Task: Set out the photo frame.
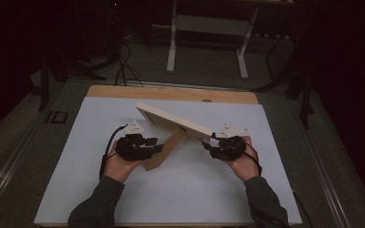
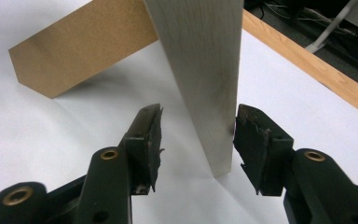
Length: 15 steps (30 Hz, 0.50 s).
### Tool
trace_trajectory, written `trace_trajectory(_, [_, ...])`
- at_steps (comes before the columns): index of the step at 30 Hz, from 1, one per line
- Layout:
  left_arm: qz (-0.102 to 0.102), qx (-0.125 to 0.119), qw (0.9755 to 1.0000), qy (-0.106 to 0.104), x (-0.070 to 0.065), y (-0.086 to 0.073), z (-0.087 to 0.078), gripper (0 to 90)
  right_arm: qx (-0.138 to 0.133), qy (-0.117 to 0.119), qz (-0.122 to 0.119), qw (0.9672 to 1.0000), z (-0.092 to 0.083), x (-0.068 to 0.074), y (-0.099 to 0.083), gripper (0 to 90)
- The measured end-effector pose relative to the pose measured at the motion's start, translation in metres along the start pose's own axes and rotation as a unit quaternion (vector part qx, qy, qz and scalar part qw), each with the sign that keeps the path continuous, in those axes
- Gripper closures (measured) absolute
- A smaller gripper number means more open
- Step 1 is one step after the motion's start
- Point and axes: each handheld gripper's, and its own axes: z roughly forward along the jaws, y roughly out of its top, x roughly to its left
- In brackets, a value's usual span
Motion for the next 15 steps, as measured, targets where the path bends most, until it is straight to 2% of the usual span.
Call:
trace_trajectory(5, [-0.003,-0.009,1.0,-0.001,-0.001,0.006,-0.002,59.7,0.001,-0.001,0.004,1.0,-0.002,-0.002,-0.002,50.3])
trace_trajectory(8, [-0.01,-0.015,0.9998,-0.009,-0.001,0.009,-0.002,59.7,0.001,-0.004,0.007,1.0,-0.004,-0.004,-0.005,50.4])
trace_trajectory(15, [-0.014,-0.03,0.9995,-0.002,-0.001,0.016,-0.003,60.1,0.003,-0.005,0.014,0.9999,-0.01,-0.01,-0.013,52.7])
